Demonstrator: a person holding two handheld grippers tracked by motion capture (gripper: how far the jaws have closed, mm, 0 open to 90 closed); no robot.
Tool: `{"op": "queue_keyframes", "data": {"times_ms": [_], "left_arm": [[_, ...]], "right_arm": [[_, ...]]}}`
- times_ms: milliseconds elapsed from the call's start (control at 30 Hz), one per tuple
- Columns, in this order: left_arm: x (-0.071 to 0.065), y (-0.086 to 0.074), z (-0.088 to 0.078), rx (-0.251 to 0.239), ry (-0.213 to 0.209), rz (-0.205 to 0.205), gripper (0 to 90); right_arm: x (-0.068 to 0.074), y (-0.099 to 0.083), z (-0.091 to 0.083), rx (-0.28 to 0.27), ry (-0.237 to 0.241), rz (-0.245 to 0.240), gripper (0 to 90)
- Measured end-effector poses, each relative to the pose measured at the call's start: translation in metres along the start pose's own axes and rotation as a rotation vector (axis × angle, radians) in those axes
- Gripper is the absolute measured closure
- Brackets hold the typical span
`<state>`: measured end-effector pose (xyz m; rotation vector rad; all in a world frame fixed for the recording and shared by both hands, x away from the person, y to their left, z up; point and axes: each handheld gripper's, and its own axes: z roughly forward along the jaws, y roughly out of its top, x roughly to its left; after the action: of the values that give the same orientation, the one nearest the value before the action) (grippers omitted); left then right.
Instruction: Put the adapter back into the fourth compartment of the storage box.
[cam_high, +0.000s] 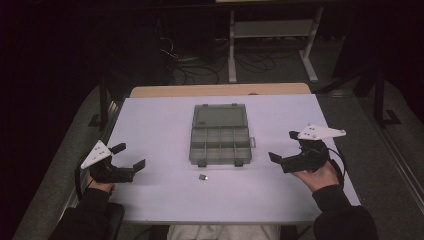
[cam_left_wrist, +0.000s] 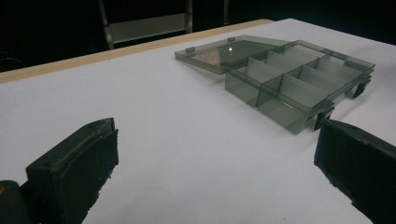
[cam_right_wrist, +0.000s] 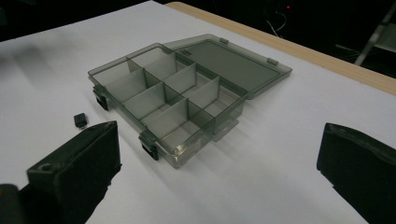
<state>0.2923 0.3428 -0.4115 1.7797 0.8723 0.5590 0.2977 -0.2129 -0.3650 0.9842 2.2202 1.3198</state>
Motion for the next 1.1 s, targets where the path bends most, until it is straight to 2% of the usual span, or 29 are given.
{"op": "queue_keyframes", "data": {"times_ms": [67,100,233,500,633,667,1100], "left_arm": [[0.0,0.0,0.0,0.0,0.0,0.0,0.0],[0.0,0.0,0.0,0.001,-0.001,0.0,0.0],[0.0,0.0,0.0,0.0,0.0,-0.001,0.0],[0.0,0.0,0.0,0.001,0.001,-0.001,0.0],[0.0,0.0,0.0,0.001,0.0,0.0,0.0],[0.0,0.0,0.0,0.001,0.001,0.001,0.0],[0.0,0.0,0.0,0.0,-0.001,0.0,0.0]], "right_arm": [[0.0,0.0,0.0,0.0,0.0,0.0,0.0],[0.006,0.008,0.006,0.019,0.02,-0.025,0.0],[0.01,0.012,0.01,0.027,0.031,-0.046,0.0],[0.017,0.019,0.017,0.047,0.06,-0.064,0.0],[0.022,0.023,0.022,0.061,0.09,-0.092,0.0],[0.026,0.027,0.026,0.071,0.114,-0.106,0.0],[0.035,0.034,0.039,0.104,0.146,-0.132,0.0]]}}
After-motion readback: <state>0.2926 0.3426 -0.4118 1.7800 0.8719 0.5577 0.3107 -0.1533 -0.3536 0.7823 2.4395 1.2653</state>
